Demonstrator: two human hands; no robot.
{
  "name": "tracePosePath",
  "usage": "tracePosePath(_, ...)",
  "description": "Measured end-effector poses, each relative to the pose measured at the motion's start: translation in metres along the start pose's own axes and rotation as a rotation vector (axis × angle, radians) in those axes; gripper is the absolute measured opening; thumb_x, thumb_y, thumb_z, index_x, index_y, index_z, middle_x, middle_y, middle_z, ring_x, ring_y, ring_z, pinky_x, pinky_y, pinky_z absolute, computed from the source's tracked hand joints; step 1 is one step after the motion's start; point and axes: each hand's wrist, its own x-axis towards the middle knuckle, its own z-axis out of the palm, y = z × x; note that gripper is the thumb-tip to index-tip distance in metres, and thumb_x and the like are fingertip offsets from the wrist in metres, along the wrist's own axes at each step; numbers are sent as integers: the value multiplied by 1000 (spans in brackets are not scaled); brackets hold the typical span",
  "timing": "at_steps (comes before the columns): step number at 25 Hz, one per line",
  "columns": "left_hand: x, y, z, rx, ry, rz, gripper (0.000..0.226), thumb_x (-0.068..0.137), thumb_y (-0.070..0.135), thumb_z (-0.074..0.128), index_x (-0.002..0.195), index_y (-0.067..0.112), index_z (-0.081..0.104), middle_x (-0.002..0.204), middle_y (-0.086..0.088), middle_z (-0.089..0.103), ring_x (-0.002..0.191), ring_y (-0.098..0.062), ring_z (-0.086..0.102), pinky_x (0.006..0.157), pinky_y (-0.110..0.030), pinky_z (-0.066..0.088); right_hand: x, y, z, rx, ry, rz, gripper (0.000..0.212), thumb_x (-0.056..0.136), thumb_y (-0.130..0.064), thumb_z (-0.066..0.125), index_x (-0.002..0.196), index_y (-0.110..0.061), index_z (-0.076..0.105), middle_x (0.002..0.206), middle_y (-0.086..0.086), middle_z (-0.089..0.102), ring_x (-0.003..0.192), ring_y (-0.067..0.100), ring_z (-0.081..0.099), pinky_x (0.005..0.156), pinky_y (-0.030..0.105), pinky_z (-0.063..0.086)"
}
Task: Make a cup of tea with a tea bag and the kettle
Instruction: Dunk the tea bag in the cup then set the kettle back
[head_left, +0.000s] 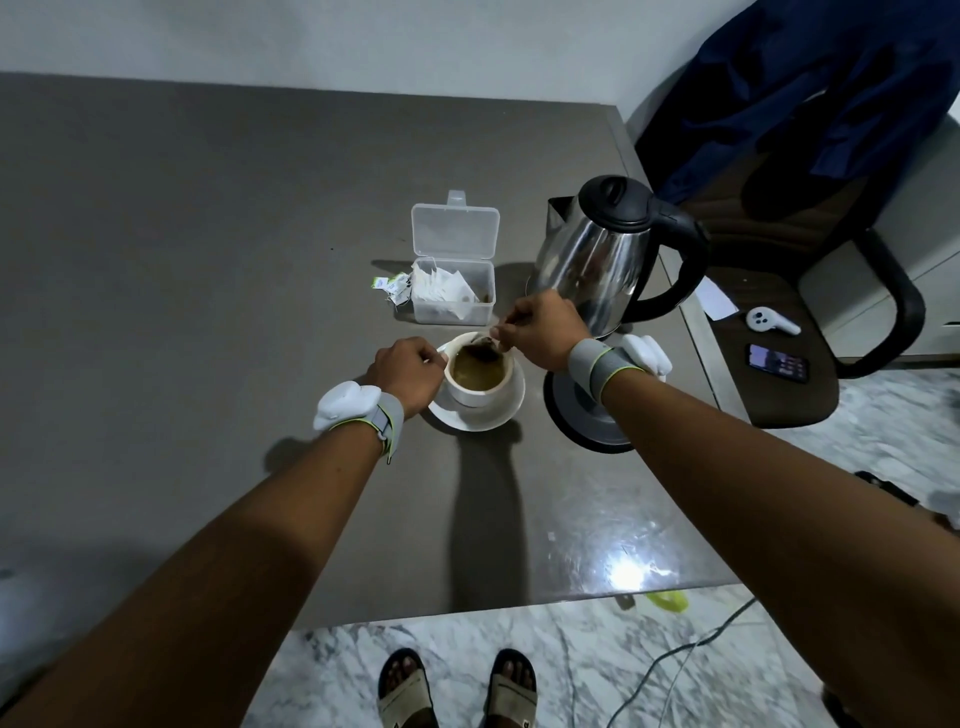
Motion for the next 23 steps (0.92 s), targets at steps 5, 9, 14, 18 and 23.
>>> tracePosePath(5,0,-2,0,-26,-14,16,13,92,38,58,87,29,67,112,-7,73,109,-35,62,94,-42,51,-1,-5,-8,46,-97,49,25,82,-26,78,60,-23,68,66,-5,69,66,12,63,85,39,60)
tracePosePath(9,0,-4,1,-44,-18,12,18,92,39,59,93,26,71,110,-8,73,107,-34,62,92,-40,51,2,-8,-11,63,-140,82,28,76,-36,83,75,-9,78,75,9,71,67,16,59,75,35,55)
tracePosePath(14,1,-6,-1,-50,-31,-1,17,90,42,59,90,29,70,110,-7,73,107,-35,63,94,-42,52,1,-9,-12,201,-181,103,28,79,-18,82,86,8,75,60,5,62,57,15,55,76,33,56)
tracePosePath(18,2,-7,-1,-74,-40,0,18,89,41,59,92,28,72,109,-6,73,108,-33,63,95,-42,52,2,-10,-9,256,-176,135,21,79,-18,83,76,-2,71,58,4,56,51,15,50,58,28,51)
tracePosePath(23,4,-9,1,-82,-40,1,17,88,40,60,88,28,71,107,-6,73,113,-33,59,97,-42,50,6,-8,5,114,-128,135,26,80,-28,83,80,-3,76,60,0,58,54,15,50,59,31,49)
